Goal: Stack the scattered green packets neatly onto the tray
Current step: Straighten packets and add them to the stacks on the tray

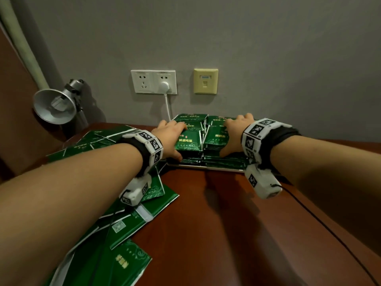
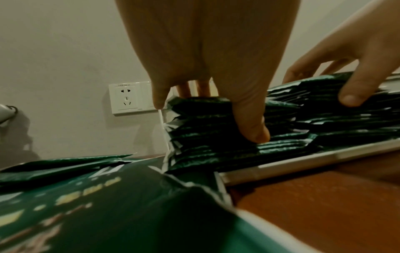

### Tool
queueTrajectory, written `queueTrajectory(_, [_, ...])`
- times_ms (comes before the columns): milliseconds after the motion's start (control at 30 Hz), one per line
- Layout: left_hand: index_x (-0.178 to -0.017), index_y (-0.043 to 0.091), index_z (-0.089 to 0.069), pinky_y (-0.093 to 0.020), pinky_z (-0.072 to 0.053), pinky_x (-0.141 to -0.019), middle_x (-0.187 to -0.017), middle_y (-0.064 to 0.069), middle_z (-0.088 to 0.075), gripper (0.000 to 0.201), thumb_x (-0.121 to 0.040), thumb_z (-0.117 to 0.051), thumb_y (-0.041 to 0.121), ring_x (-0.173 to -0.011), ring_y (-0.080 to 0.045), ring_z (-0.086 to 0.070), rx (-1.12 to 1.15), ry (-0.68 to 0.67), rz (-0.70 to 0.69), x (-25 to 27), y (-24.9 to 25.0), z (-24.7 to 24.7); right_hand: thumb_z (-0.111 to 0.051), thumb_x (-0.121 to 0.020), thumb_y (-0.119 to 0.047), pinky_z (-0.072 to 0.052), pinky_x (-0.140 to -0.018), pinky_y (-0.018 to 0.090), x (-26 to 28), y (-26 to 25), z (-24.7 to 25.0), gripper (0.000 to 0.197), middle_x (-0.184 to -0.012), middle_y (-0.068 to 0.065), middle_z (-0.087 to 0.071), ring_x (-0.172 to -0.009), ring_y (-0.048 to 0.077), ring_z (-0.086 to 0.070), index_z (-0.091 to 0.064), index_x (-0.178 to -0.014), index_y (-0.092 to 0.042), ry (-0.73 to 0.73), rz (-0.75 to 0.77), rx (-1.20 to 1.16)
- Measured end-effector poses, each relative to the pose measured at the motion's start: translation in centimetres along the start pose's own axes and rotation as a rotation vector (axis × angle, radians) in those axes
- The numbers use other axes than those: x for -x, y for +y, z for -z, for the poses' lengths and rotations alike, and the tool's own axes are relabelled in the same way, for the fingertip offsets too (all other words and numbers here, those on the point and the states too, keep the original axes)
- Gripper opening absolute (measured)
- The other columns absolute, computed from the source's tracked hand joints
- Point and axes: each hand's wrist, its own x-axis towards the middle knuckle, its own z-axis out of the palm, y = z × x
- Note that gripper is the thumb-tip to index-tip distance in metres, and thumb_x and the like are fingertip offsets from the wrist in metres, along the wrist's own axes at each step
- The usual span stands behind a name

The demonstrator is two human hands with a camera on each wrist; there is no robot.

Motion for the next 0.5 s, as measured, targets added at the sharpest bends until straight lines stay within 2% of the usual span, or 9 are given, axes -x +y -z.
queueTrajectory(100, [-0.147, 0.025, -0.032, -0.043, -0.037, -0.106, -0.141, -0.003, -0.04, 0.096, -0.068, -0.084, 0.039, -0.128, -0.027, -0.033, 0.024, 0.012, -0.022, -0.6, 0.2, -0.1, -0.07, -0.056, -0.079, -0.045, -0.097, 0.05, -0.1, 0.9, 0.0, 0.103, -0.127, 0.011, -0.047, -0.115, 0.034, -0.044, -0.041, -0.137, -0.022, -0.026, -0.022, 0.002])
queueTrajectory(200, [-0.148, 0.03, -0.032, -0.043, -0.035, -0.107, -0.143, -0.002, -0.038, 0.092, -0.071, -0.083, 0.034, -0.13, -0.027, -0.032, 0.037, 0.005, -0.038, -0.6, 0.2, 0.0, -0.072, -0.061, -0.073, -0.046, -0.096, 0.051, 0.2, 1.0, 0.3, 0.102, -0.133, 0.01, -0.044, -0.118, 0.036, -0.046, -0.034, -0.145, -0.029, -0.05, 0.017, 0.009])
queueTrajectory(333, [-0.151, 0.031, -0.025, -0.045, -0.034, -0.111, -0.149, -0.003, -0.032, 0.099, -0.071, -0.083, 0.035, -0.136, -0.028, -0.026, -0.001, -0.002, -0.023, 0.3, 0.1, 0.6, -0.075, -0.056, -0.073, -0.045, -0.098, 0.054, 1.2, 0.2, 0.2, 0.114, -0.139, 0.011, -0.042, -0.124, 0.037, -0.044, -0.027, -0.147, -0.025, -0.049, 0.034, 0.02])
queueTrajectory(500, [-0.152, 0.031, -0.019, -0.049, -0.04, -0.105, -0.144, -0.008, -0.032, 0.103, -0.07, -0.082, 0.042, -0.132, -0.029, -0.028, -0.082, -0.01, 0.034, 3.5, -0.2, 1.8, -0.076, -0.057, -0.071, -0.04, -0.101, 0.052, 4.0, -1.4, 1.0, 0.12, -0.141, 0.011, -0.038, -0.128, 0.035, -0.037, -0.019, -0.15, -0.02, 0.047, 0.044, 0.002])
